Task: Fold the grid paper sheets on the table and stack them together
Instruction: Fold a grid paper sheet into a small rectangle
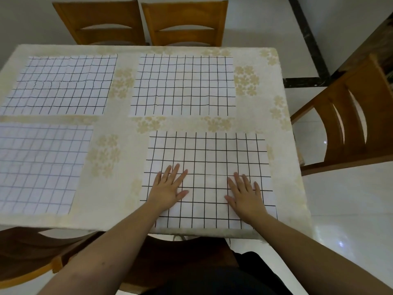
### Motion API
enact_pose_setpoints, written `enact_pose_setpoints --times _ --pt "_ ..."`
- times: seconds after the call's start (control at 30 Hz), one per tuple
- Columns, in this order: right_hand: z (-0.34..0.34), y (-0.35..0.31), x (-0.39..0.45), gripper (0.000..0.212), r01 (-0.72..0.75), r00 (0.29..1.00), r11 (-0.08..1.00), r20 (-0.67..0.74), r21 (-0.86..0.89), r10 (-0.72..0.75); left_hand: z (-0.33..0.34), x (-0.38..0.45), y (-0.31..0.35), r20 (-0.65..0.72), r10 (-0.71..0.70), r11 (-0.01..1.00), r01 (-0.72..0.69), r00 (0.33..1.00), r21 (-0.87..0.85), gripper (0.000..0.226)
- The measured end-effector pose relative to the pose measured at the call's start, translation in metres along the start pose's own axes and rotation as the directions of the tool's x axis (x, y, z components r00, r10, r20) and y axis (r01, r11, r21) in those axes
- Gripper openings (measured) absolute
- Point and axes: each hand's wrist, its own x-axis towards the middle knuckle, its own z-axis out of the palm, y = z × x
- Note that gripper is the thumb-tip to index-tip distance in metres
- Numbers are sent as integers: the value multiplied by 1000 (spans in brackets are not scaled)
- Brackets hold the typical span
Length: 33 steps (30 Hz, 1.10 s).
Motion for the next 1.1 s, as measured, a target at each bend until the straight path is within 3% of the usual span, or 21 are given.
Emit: enact_pose_setpoints --times 0.1,0.2,0.33,0.6,0.7,0.8,0.87,0.97,1.1 --pt "-7 7 9 57 -3 986 1000 -164 -4 2 -8 1 -4 -75 27 1000 -27 997 -6 67" --pt "-15 19 22 34 0 941 1000 -339 4 2 -10 7 -12 -211 15 999 -26 977 -47 42" --pt "-26 32 34 31 -10 931 1000 -365 -3 8 -11 19 -19 -323 -17 995 -16 946 -97 24" --pt "-14 46 39 32 149 857 985 -485 -92 -174 -15 27 -24 -416 28 996 -63 909 -70 18" --pt "-14 47 41 30 156 850 983 -493 -99 -185 -16 29 -25 -424 41 997 -66 905 -43 19" --pt "-13 47 44 26 164 833 982 -521 -90 -187 -18 29 -25 -464 77 996 -93 883 -10 5" --pt "-15 46 44 22 185 813 981 -551 -65 -190 -20 28 -27 -476 104 993 -114 874 6 6" --pt "-17 47 42 22 210 802 977 -564 -43 -197 -21 24 -28 -471 120 991 -130 874 11 31" --pt "-20 51 39 41 206 848 978 -492 -39 -199 -26 22 -29 -479 136 988 -152 867 6 36"
